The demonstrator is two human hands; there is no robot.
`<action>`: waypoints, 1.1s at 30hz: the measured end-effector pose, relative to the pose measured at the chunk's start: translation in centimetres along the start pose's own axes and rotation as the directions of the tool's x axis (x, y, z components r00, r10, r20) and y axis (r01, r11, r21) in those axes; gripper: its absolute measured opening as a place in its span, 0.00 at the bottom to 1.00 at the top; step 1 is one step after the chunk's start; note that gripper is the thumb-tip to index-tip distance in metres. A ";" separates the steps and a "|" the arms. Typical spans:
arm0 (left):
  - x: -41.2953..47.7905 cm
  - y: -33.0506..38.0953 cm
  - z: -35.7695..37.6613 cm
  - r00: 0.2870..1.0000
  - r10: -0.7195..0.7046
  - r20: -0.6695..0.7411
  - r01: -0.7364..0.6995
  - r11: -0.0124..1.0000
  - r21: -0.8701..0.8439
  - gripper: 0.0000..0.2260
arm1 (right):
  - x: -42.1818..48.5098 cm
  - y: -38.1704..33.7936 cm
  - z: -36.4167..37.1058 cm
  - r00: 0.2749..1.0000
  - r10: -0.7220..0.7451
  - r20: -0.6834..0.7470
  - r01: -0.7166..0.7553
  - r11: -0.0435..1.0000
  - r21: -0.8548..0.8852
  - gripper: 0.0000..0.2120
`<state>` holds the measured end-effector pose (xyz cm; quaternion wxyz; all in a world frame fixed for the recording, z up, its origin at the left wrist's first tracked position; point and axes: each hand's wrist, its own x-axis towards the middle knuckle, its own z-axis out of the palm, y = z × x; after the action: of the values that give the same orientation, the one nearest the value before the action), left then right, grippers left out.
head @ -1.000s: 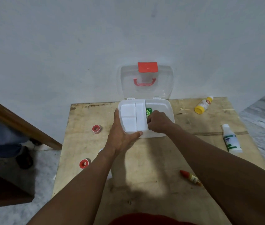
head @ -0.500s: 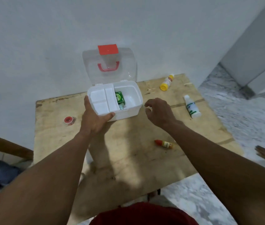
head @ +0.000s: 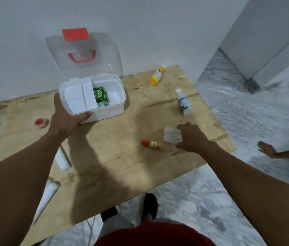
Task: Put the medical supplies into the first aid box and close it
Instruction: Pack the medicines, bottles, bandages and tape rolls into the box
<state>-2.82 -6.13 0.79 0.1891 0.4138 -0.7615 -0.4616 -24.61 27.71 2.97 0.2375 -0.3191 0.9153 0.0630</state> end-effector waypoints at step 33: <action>-0.7 1.1 -0.6 0.999 0.040 0.002 -0.039 0.985 -0.167 0.45 | 5.9 -17.8 -12.9 0.937 -0.178 -0.299 0.204 0.977 0.058 0.27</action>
<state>-2.47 -5.63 2.08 0.2303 0.3799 -0.7288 -0.5211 -22.78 6.97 12.15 0.1184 -0.4014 0.9069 -0.0487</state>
